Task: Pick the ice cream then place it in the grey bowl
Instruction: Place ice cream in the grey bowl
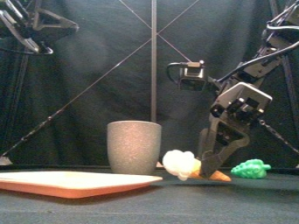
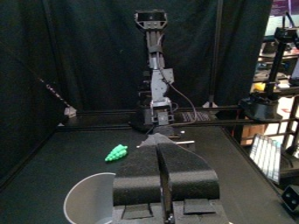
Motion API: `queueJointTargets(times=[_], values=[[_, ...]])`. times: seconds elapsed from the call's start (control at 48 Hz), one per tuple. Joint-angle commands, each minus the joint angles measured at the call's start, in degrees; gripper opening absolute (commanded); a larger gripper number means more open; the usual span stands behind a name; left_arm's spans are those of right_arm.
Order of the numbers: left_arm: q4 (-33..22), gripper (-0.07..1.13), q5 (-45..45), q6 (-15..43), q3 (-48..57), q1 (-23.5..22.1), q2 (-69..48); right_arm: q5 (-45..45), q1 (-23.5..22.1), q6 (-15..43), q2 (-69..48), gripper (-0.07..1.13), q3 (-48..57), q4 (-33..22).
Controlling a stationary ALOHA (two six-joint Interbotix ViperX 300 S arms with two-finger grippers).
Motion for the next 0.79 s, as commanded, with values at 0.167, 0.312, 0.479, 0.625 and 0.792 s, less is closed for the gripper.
queueJointTargets(times=[0.167,0.312,0.479,0.625,0.792], values=[[0.09,-0.03,-0.09,0.09,-0.79,-0.09,0.18,0.26,-1.58,-0.26,-6.68,0.59,-3.25,-1.58],[0.09,-0.03,-0.09,0.09,-0.70,-0.09,0.18,0.35,-3.52,-0.18,-11.87,0.59,-7.03,-4.92],[0.18,-0.03,0.00,0.09,-0.79,-0.09,0.18,0.26,-8.00,-0.09,-13.18,0.59,-12.57,-8.09],[0.09,-0.03,0.26,0.09,-0.79,-0.09,0.18,0.09,-12.22,0.00,-10.28,0.59,-16.26,-8.53],[0.18,-0.03,0.70,0.09,-0.79,-0.09,0.18,-0.09,-15.47,0.00,-6.59,0.62,-18.54,-7.65]])
